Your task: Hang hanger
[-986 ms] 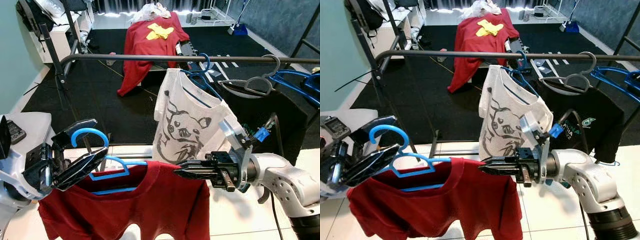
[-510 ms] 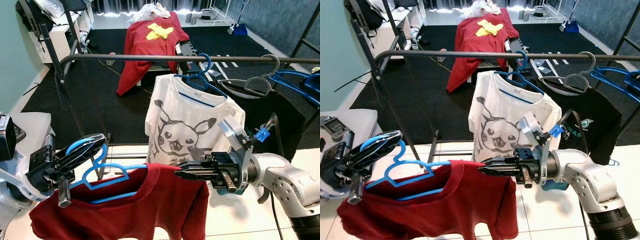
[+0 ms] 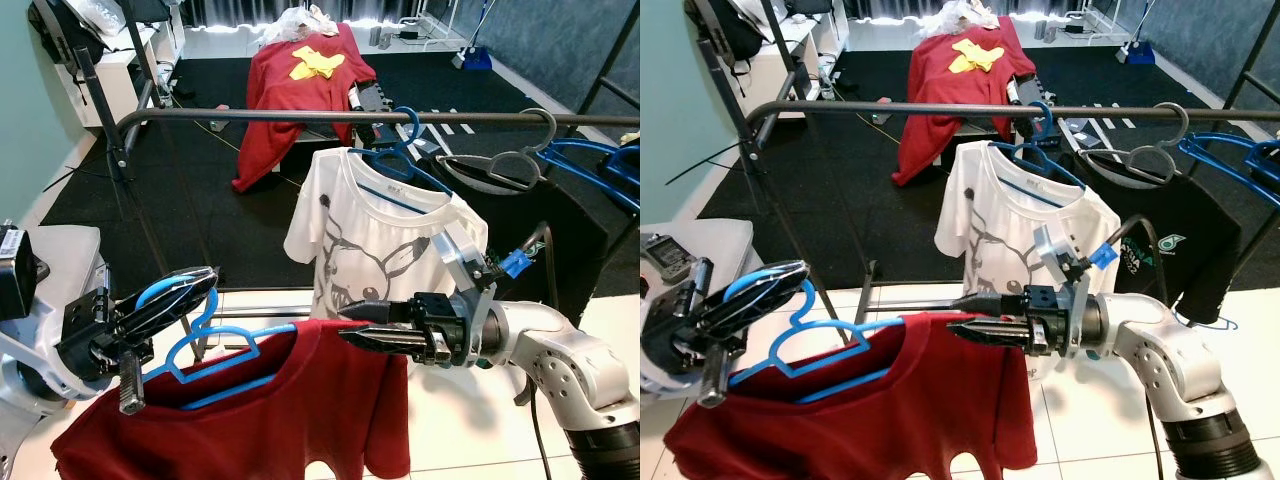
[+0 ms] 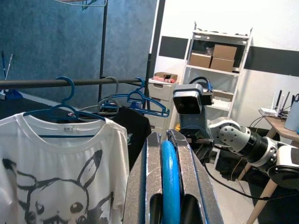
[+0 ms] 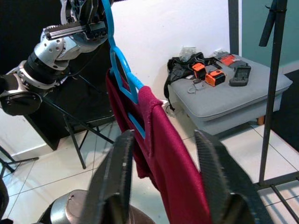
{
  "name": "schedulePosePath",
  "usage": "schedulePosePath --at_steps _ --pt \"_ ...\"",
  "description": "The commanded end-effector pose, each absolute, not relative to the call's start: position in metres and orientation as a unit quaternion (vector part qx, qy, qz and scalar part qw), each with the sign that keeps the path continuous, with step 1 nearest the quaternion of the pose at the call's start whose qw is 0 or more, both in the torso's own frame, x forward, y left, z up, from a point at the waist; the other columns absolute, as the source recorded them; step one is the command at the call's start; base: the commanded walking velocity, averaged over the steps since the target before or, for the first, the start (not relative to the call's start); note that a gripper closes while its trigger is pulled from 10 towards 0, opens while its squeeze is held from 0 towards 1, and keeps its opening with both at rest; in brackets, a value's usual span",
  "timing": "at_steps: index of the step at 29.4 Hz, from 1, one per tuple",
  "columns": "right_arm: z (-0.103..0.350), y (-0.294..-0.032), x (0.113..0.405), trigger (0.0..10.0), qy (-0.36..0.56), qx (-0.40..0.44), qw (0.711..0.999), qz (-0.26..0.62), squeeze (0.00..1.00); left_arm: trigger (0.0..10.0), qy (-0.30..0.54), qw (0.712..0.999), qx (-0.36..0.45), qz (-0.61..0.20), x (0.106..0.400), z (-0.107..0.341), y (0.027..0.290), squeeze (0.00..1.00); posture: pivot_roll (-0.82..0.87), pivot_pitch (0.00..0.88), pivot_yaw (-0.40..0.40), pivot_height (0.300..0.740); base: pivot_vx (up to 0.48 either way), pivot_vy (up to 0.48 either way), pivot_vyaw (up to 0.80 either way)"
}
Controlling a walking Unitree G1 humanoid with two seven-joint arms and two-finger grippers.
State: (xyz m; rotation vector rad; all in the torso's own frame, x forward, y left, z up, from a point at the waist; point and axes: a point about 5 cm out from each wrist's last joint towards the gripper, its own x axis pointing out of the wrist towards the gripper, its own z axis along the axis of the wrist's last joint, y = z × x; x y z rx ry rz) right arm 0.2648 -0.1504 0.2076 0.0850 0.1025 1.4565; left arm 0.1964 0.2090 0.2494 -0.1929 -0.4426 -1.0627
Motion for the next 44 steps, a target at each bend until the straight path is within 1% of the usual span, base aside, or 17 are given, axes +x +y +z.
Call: schedulePosePath --at_steps 1,3,5,6,8,16,17,18,21,23,33,34,35,36,44 --pt "0.209 -0.153 0.267 10.0 0.040 0.037 0.750 0.659 1.00 0.0 -0.217 0.832 -0.079 -0.504 0.195 0.254 0.208 0.00 -0.06 0.100 0.013 0.740 0.000 0.000 0.00" --pt "0.209 -0.157 0.268 10.0 0.041 0.037 0.755 0.654 1.00 0.0 -0.218 0.833 -0.077 -0.502 0.195 0.255 0.210 0.00 -0.06 0.101 0.012 0.740 0.000 0.000 0.00" --pt "0.207 -0.172 0.269 10.0 0.052 0.034 0.769 0.637 1.00 0.0 -0.224 0.834 -0.071 -0.499 0.194 0.259 0.214 0.00 -0.07 0.099 0.006 0.740 0.000 0.000 0.00" --pt "0.207 -0.172 0.269 10.0 0.052 0.034 0.769 0.637 1.00 0.0 -0.224 0.834 -0.071 -0.499 0.194 0.259 0.214 0.00 -0.07 0.099 0.006 0.740 0.000 0.000 0.00" --pt "0.204 -0.186 0.270 10.0 0.064 0.032 0.783 0.618 1.00 0.0 -0.235 0.831 -0.072 -0.498 0.191 0.263 0.217 0.00 -0.07 0.098 0.001 0.740 0.000 0.000 0.00" --pt "0.199 -0.189 0.267 10.0 0.076 0.031 0.782 0.618 1.00 0.0 -0.240 0.828 -0.073 -0.501 0.190 0.265 0.217 0.00 -0.07 0.095 0.001 0.740 0.000 0.000 0.00" --pt "0.195 -0.187 0.266 10.0 0.083 0.026 0.782 0.617 1.00 0.0 -0.246 0.823 -0.074 -0.507 0.188 0.268 0.216 0.00 -0.06 0.091 0.001 0.740 0.000 0.000 0.00" --pt "0.191 -0.185 0.267 10.0 0.088 0.022 0.782 0.616 0.00 0.0 -0.254 0.816 -0.074 -0.513 0.186 0.272 0.215 0.00 -0.06 0.092 0.004 0.740 0.000 0.000 0.00" --pt "0.191 -0.185 0.267 10.0 0.088 0.022 0.782 0.616 0.00 0.0 -0.254 0.816 -0.074 -0.513 0.186 0.272 0.215 0.00 -0.06 0.092 0.004 0.740 0.000 0.000 0.00" --pt "0.187 -0.179 0.270 10.0 0.088 0.012 0.785 0.613 0.00 0.0 -0.270 0.801 -0.078 -0.528 0.183 0.279 0.210 0.00 -0.06 0.094 0.006 0.740 0.000 0.000 0.00" --pt "0.185 -0.178 0.271 10.0 0.087 0.005 0.784 0.614 0.00 0.0 -0.285 0.792 -0.080 -0.534 0.179 0.286 0.212 0.00 -0.06 0.097 0.011 0.740 0.000 0.000 0.00" --pt "0.185 -0.178 0.271 7.3 0.087 0.005 0.785 0.614 0.00 0.0 -0.289 0.790 -0.081 -0.535 0.179 0.288 0.213 0.00 -0.06 0.097 0.011 0.740 0.000 0.000 0.00" --pt "0.185 -0.178 0.271 7.3 0.087 0.005 0.785 0.614 0.00 0.0 -0.289 0.790 -0.081 -0.535 0.179 0.288 0.213 0.00 -0.06 0.097 0.011 0.740 0.000 0.000 0.00" --pt "0.185 -0.178 0.271 0.0 0.086 0.007 0.785 0.613 0.00 0.0 -0.294 0.786 -0.083 -0.537 0.177 0.290 0.213 0.00 -0.06 0.097 0.011 0.740 0.000 0.000 0.00" --pt "0.186 -0.178 0.273 0.0 0.077 0.009 0.787 0.612 0.00 0.0 -0.301 0.777 -0.088 -0.546 0.171 0.296 0.214 0.00 -0.06 0.101 0.011 0.740 0.000 0.000 0.00"
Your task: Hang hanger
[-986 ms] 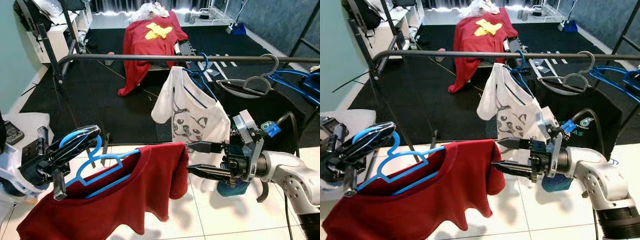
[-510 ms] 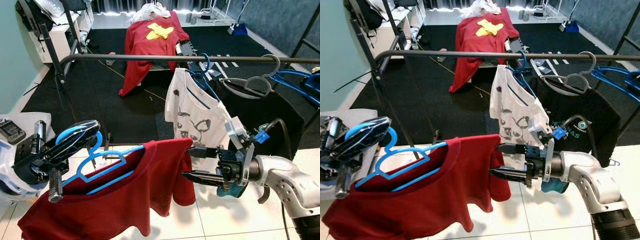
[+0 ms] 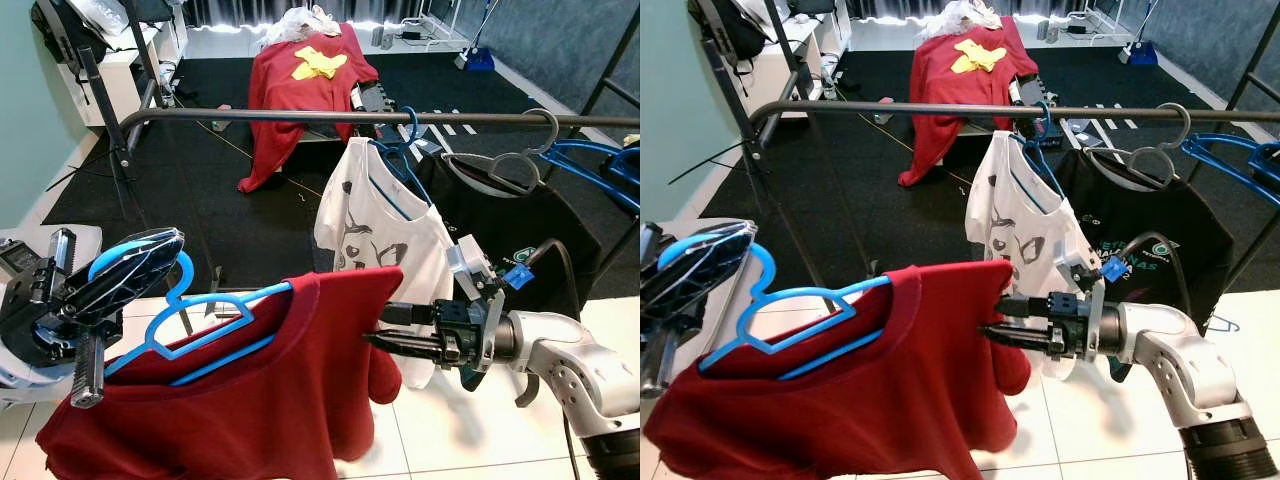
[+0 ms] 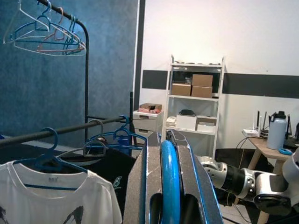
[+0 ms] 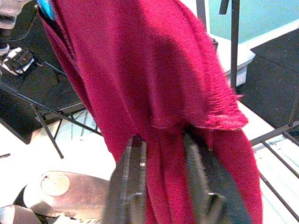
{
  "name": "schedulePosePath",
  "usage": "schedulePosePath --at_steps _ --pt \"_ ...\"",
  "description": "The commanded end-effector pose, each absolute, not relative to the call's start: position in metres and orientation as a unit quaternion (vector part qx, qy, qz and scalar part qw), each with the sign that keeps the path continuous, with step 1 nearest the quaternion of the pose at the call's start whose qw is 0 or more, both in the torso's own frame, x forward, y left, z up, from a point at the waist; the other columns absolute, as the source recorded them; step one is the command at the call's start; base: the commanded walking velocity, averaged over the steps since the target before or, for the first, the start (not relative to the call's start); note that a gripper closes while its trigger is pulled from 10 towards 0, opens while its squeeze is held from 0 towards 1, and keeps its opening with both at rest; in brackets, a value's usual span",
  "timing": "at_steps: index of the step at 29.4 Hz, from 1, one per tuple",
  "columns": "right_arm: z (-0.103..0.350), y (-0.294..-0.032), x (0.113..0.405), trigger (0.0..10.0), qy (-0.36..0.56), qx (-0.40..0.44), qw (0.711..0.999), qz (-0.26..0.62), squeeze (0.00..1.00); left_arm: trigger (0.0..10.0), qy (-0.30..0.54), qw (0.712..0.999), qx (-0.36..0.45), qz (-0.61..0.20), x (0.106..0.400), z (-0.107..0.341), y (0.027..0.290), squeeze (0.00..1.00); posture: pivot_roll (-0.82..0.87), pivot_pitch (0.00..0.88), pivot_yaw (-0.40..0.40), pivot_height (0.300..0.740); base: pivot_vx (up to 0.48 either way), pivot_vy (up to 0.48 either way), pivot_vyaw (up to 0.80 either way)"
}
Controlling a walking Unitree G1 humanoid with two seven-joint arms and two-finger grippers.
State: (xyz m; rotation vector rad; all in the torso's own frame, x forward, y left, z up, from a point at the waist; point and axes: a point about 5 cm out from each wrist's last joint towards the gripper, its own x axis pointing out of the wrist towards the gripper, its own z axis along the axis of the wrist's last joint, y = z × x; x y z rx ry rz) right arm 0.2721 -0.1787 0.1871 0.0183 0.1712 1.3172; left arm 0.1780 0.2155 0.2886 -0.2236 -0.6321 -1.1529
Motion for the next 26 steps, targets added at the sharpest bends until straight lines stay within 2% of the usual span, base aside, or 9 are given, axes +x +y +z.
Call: schedulePosePath --at_steps 1,6,12,13,14,19,22,26 --pt "0.187 -0.178 0.274 0.0 0.075 0.008 0.788 0.611 0.00 0.0 -0.302 0.776 -0.088 -0.547 0.170 0.297 0.214 0.00 -0.06 0.101 0.010 0.740 0.000 0.000 0.00" --pt "0.188 -0.178 0.274 0.0 0.072 0.008 0.789 0.611 0.00 0.0 -0.305 0.775 -0.088 -0.546 0.168 0.299 0.214 0.00 -0.06 0.102 0.006 0.740 0.000 0.000 0.00" --pt "0.189 -0.178 0.275 0.0 0.068 0.009 0.789 0.611 0.00 0.0 -0.307 0.788 -0.084 -0.527 0.170 0.299 0.220 0.00 -0.06 0.103 0.006 0.740 0.000 0.000 0.00" --pt "0.191 -0.180 0.276 0.0 0.064 0.009 0.793 0.606 0.00 0.0 -0.302 0.796 -0.081 -0.517 0.171 0.298 0.226 0.00 -0.06 0.102 0.006 0.740 0.000 0.000 0.00" --pt "0.194 -0.185 0.278 0.0 0.056 0.010 0.800 0.597 0.00 0.0 -0.284 0.819 -0.065 -0.494 0.173 0.293 0.240 0.00 -0.06 0.103 0.006 0.740 0.000 0.000 0.00" --pt "0.195 -0.186 0.279 0.0 0.053 0.011 0.802 0.594 0.00 0.0 -0.278 0.826 -0.059 -0.486 0.173 0.291 0.245 0.00 -0.06 0.103 0.006 0.740 0.000 0.000 0.00" --pt "0.205 -0.196 0.283 0.0 0.033 0.012 0.817 0.576 0.00 0.0 -0.204 0.873 -0.034 -0.442 0.172 0.268 0.277 0.00 -0.07 0.104 0.010 0.740 0.000 0.000 0.00" --pt "0.206 -0.199 0.285 0.0 0.028 0.009 0.824 0.565 0.00 0.0 -0.189 0.878 -0.032 -0.439 0.168 0.265 0.282 0.00 -0.07 0.105 0.009 0.740 0.000 0.000 0.00"
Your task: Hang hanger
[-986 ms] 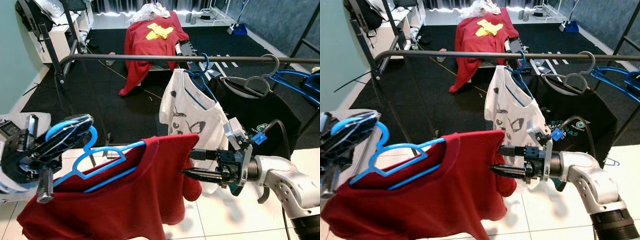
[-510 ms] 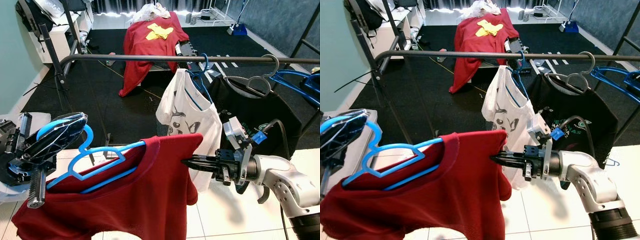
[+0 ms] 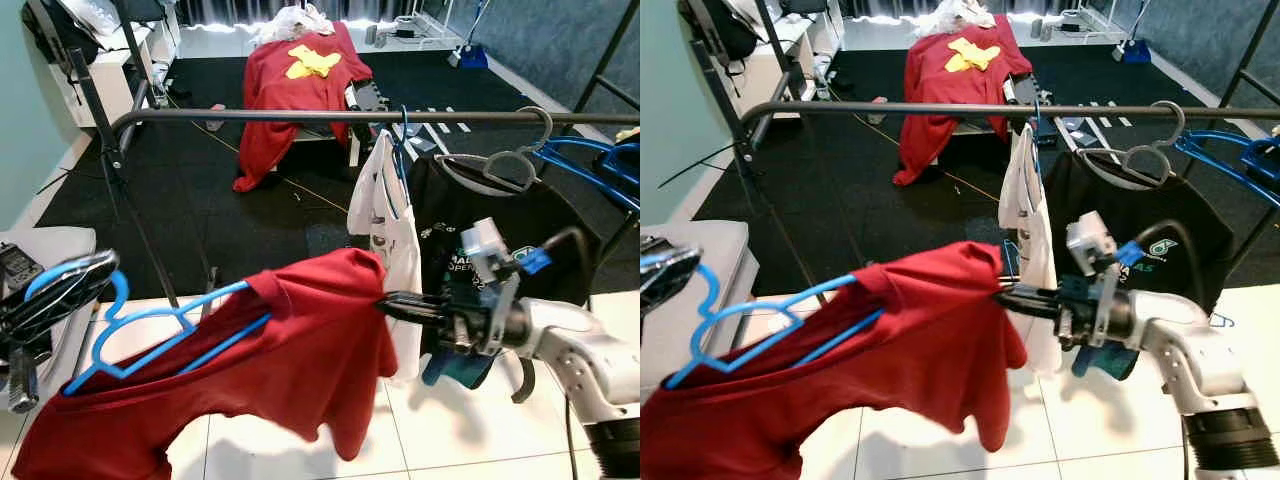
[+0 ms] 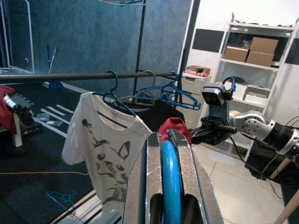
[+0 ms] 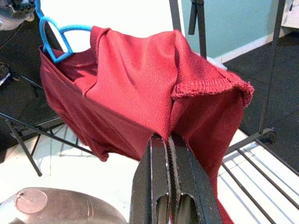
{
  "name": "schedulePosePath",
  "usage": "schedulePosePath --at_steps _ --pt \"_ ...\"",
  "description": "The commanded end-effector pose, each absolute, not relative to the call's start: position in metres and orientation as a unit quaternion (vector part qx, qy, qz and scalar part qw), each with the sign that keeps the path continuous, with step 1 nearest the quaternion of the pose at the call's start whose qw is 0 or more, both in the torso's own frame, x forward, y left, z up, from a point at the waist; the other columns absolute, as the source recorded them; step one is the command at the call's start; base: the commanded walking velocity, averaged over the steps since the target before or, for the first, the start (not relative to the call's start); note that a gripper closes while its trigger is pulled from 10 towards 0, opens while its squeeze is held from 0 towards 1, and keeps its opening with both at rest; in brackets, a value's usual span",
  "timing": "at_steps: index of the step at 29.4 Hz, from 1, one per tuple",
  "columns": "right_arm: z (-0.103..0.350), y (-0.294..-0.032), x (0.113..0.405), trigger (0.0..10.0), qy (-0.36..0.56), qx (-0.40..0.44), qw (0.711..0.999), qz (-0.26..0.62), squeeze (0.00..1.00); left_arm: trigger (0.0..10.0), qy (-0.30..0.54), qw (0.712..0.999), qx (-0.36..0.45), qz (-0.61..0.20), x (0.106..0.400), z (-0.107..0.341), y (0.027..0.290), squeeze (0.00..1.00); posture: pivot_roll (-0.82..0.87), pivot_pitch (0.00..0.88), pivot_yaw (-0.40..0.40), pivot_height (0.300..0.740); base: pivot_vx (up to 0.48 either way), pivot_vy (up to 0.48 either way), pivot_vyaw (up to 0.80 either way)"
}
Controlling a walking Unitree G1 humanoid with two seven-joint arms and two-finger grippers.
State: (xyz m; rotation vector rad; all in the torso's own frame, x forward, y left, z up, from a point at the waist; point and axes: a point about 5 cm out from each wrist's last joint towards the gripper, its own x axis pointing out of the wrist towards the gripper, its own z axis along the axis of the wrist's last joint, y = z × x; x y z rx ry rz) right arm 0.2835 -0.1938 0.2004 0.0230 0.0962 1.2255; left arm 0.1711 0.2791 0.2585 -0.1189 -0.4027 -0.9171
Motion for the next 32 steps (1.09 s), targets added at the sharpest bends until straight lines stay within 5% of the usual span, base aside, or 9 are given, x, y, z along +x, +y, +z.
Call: schedulePosePath --at_steps 1,15,20,21,26,28,29,32 --pt "0.207 -0.200 0.287 0.0 0.026 0.008 0.828 0.560 0.00 0.0 -0.186 0.877 -0.030 -0.443 0.166 0.265 0.283 0.00 -0.07 0.106 0.009 0.740 0.000 0.000 0.00" --pt "0.202 -0.216 0.304 0.0 0.038 -0.010 0.875 0.483 0.00 0.4 -0.213 0.854 -0.024 -0.474 0.149 0.279 0.286 0.00 -0.06 0.105 0.008 0.740 0.000 0.000 0.00" --pt "0.191 -0.223 0.320 0.0 0.074 -0.027 0.906 0.416 0.00 0.2 -0.246 0.796 -0.034 -0.552 0.138 0.296 0.266 0.00 -0.07 0.104 0.000 0.740 0.000 0.000 0.00" --pt "0.189 -0.220 0.320 0.0 0.079 -0.027 0.904 0.419 0.00 1.8 -0.252 0.785 -0.037 -0.565 0.138 0.298 0.260 0.00 -0.06 0.102 -0.001 0.740 0.000 0.000 0.00" --pt "0.183 -0.211 0.320 0.0 0.087 -0.025 0.899 0.428 0.00 0.9 -0.262 0.765 -0.047 -0.586 0.138 0.302 0.249 0.00 -0.06 0.099 -0.004 0.740 0.000 0.000 0.00" --pt "0.182 -0.210 0.321 0.0 0.087 -0.024 0.900 0.427 0.00 0.9 -0.261 0.757 -0.051 -0.597 0.137 0.302 0.245 0.00 -0.06 0.099 -0.004 0.740 0.000 0.000 0.00" --pt "0.180 -0.207 0.321 0.0 0.089 -0.022 0.898 0.431 0.00 2.2 -0.259 0.757 -0.054 -0.597 0.139 0.301 0.242 0.00 -0.06 0.096 -0.002 0.740 0.000 0.000 0.00" --pt "0.173 -0.200 0.319 0.0 0.100 -0.023 0.891 0.442 0.00 1.7 -0.264 0.763 -0.068 -0.586 0.146 0.298 0.237 0.00 -0.06 0.094 -0.001 0.740 0.000 0.000 0.00"
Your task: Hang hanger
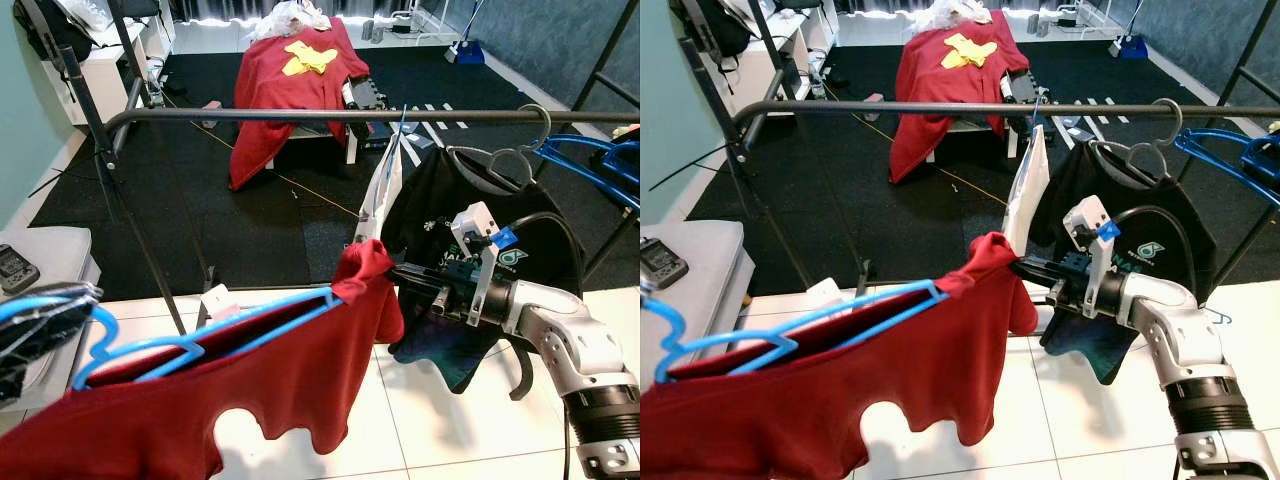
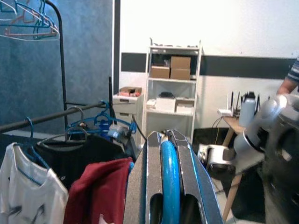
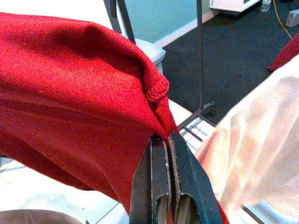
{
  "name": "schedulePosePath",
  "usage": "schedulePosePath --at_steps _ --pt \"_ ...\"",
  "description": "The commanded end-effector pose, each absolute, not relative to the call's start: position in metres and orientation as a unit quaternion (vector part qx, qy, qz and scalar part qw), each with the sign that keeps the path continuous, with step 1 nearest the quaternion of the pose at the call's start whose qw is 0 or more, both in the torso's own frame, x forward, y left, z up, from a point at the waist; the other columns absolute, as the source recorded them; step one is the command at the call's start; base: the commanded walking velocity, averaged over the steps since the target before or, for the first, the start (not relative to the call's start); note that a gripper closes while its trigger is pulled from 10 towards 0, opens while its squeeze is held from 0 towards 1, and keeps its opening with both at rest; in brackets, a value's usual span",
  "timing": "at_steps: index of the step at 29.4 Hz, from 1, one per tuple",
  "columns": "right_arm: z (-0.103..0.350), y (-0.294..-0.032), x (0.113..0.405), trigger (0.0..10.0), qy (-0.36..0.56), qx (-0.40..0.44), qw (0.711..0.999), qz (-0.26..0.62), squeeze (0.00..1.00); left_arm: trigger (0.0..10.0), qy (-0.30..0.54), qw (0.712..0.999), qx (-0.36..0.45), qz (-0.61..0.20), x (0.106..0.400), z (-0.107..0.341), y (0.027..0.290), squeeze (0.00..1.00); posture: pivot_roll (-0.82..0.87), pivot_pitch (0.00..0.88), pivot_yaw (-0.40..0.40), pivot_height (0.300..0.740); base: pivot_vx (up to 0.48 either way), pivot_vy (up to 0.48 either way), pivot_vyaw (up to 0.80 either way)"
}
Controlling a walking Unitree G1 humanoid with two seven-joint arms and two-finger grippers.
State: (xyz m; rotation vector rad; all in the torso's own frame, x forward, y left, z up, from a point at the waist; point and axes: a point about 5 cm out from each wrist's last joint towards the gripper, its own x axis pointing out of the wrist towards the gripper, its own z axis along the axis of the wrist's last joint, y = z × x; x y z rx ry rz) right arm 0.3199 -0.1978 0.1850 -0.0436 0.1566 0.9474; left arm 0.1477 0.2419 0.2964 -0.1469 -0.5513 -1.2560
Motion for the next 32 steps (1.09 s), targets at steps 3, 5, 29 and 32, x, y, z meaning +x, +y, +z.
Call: schedulePosePath --at_steps 3,5,29,32 --pt "0.174 -0.201 0.325 0.0 0.090 -0.020 0.905 0.415 0.00 1.3 -0.221 0.779 -0.074 -0.582 0.151 0.286 0.234 0.00 -0.07 0.095 0.001 0.740 0.000 0.000 0.00" --pt "0.186 -0.204 0.330 0.0 0.058 -0.001 0.915 0.400 0.00 1.2 -0.124 0.806 -0.047 -0.577 0.158 0.260 0.229 0.00 -0.06 0.095 0.000 0.740 0.000 0.000 0.00" --pt "0.189 -0.208 0.338 0.0 0.050 0.016 0.931 0.362 0.00 3.7 -0.108 0.834 -0.024 -0.541 0.169 0.237 0.229 0.00 -0.07 0.104 0.004 0.740 0.000 0.000 0.00" --pt "0.188 -0.219 0.346 0.0 0.055 0.016 0.948 0.312 0.00 4.0 -0.098 0.779 -0.043 -0.618 0.151 0.242 0.217 0.00 -0.07 0.104 0.003 0.740 0.000 0.000 0.00"
